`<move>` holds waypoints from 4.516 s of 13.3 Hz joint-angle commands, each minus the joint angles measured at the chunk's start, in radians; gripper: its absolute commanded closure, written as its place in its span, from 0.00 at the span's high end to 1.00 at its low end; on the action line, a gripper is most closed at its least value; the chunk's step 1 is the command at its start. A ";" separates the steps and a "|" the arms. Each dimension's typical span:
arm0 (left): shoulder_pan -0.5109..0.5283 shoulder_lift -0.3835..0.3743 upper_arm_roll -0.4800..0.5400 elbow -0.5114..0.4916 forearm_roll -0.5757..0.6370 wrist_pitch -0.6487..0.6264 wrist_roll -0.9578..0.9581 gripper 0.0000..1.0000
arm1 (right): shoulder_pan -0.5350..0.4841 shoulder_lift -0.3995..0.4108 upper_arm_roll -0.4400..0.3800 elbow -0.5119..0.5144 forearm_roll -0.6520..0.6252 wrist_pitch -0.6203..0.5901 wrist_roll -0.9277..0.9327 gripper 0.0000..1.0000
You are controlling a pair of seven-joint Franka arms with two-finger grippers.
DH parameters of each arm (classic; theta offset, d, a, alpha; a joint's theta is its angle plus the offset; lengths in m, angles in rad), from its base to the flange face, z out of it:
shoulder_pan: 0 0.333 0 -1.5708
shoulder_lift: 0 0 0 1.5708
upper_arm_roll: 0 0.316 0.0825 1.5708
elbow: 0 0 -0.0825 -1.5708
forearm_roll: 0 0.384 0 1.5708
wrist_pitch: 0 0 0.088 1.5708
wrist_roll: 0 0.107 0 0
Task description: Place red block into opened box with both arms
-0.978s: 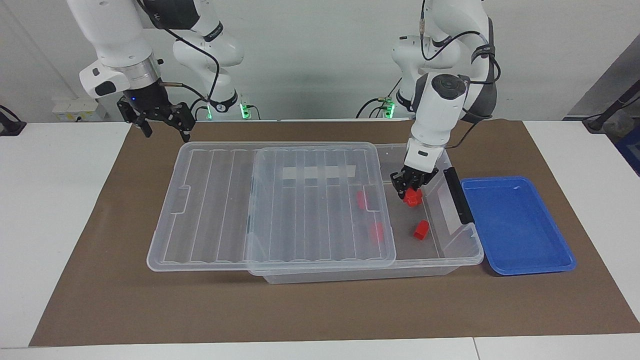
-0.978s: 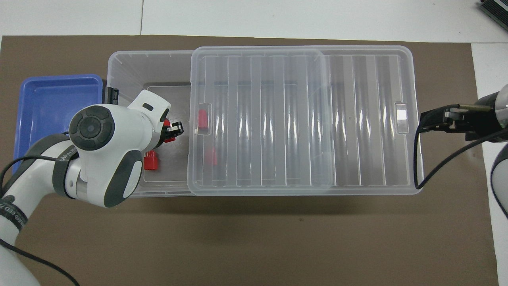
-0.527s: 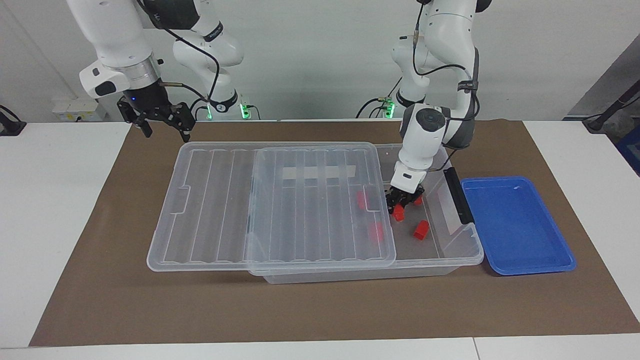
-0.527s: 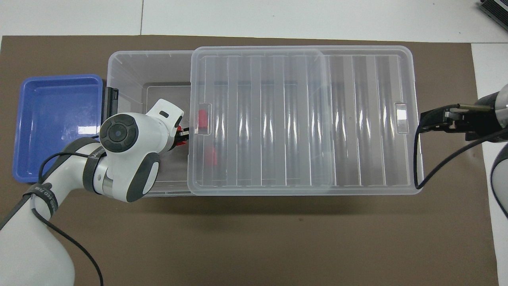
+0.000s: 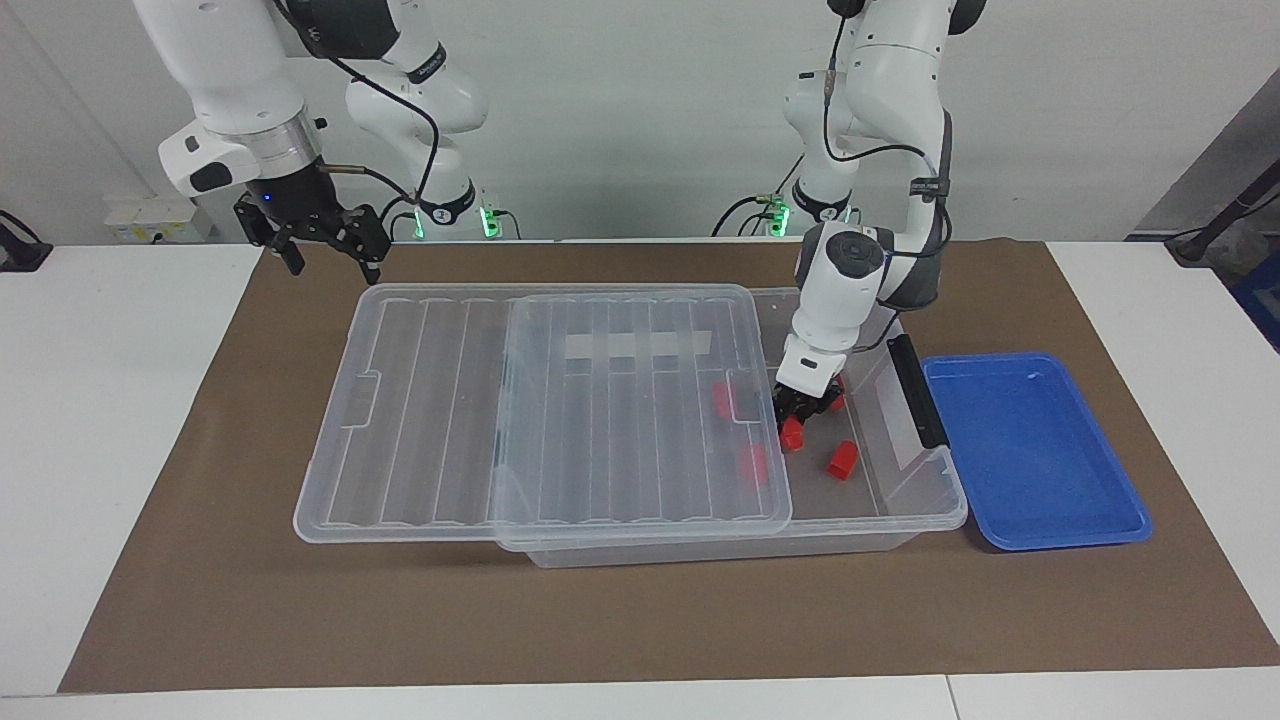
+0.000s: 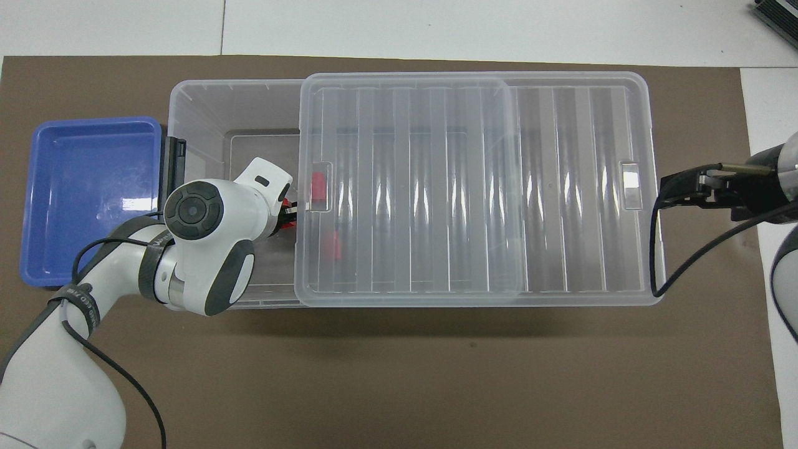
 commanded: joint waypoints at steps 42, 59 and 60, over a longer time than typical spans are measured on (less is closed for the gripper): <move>0.360 -0.278 0.013 0.375 0.013 -0.771 0.751 1.00 | -0.139 0.053 0.005 -0.378 0.010 0.571 -0.215 0.00; 0.296 -0.287 0.030 0.539 0.014 -0.867 0.546 1.00 | 0.180 0.040 0.013 -0.375 0.011 0.496 -0.141 0.00; 0.294 -0.292 0.028 0.537 0.016 -0.864 0.549 1.00 | 0.193 0.040 0.013 -0.375 0.011 0.496 -0.141 0.00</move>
